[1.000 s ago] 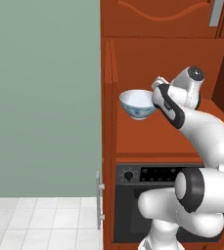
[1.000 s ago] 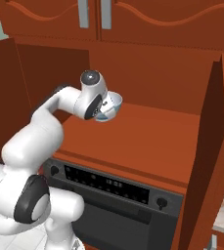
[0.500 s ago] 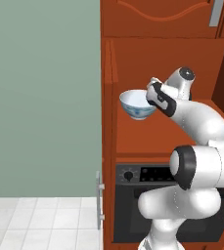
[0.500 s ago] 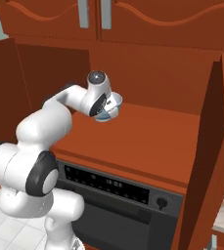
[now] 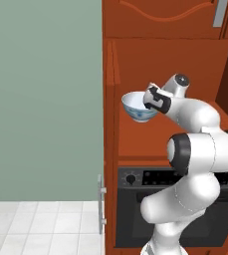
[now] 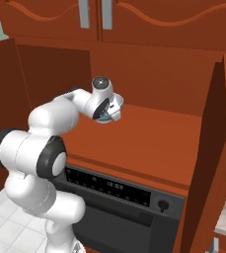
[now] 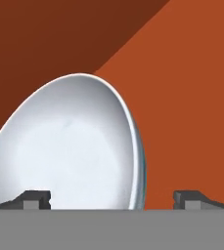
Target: Move the bowls from the cabinet to the plates on the dining table.
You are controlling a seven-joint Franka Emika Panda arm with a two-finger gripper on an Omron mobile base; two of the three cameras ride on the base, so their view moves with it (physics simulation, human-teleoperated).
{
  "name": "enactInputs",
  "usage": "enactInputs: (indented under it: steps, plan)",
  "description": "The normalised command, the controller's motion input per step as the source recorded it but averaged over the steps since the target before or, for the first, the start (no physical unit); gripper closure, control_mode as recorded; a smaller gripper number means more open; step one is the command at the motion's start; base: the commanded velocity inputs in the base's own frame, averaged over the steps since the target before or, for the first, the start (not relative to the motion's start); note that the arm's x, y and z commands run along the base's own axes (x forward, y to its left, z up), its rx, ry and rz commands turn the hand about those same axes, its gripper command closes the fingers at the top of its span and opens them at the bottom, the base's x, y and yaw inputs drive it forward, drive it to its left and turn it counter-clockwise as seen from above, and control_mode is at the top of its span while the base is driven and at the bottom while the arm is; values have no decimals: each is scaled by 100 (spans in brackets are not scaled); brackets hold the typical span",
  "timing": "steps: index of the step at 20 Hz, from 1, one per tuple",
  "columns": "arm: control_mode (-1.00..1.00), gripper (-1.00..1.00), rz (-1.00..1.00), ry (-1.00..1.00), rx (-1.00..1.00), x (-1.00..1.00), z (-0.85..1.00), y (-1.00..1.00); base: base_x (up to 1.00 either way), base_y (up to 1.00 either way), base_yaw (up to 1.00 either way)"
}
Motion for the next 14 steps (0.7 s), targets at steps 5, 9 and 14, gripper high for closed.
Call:
enactInputs:
  steps: [5,9,14]
  plan:
    - [-100,-100,0,0,0,38,-22,0,0,0,0]
    - [-100,-100,0,0,0,32,-19,0,0,0,0]
    - [-100,-100,0,0,-2,25,-16,0,0,0,0]
